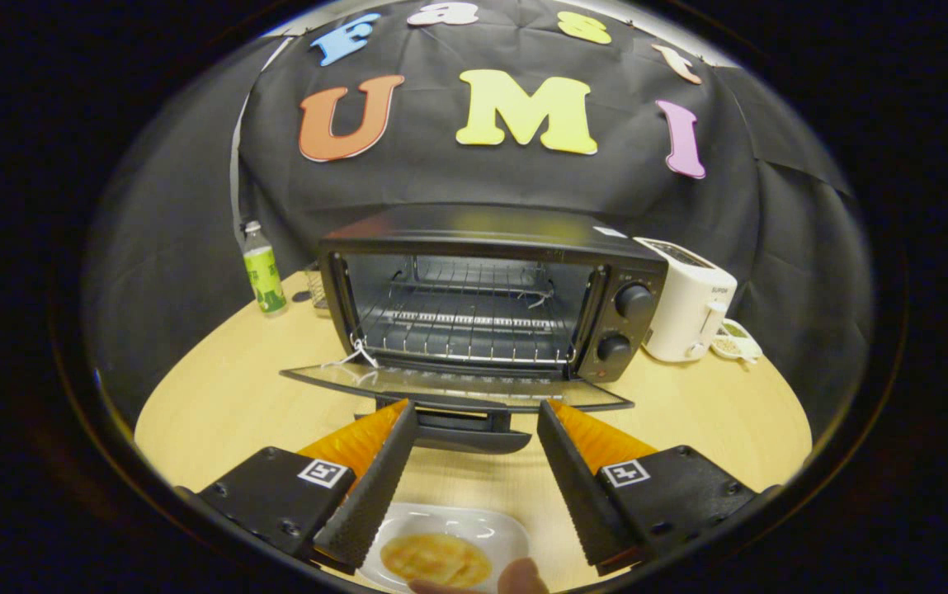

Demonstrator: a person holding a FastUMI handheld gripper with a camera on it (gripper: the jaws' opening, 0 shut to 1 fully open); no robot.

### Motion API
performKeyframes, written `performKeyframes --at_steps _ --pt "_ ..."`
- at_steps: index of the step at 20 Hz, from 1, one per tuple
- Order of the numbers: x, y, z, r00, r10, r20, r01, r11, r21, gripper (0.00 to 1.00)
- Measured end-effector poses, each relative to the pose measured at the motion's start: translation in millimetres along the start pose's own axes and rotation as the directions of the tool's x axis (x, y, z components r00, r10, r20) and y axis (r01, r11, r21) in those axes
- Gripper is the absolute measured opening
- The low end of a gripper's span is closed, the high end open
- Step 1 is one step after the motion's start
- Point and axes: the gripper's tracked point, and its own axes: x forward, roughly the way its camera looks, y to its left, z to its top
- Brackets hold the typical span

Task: Open the toaster oven, put the food inside, and close the toaster oven door.

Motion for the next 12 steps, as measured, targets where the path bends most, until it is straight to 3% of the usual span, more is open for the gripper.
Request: performKeyframes --at_steps 3,12 --pt "0.5 0.5 -7.8 1.0 0.0 -0.017 -0.001 0.997 -0.071 0.97" --pt "12.2 7.3 -40.5 0.983 0.069 -0.17 -0.074 0.997 -0.019 1.0"
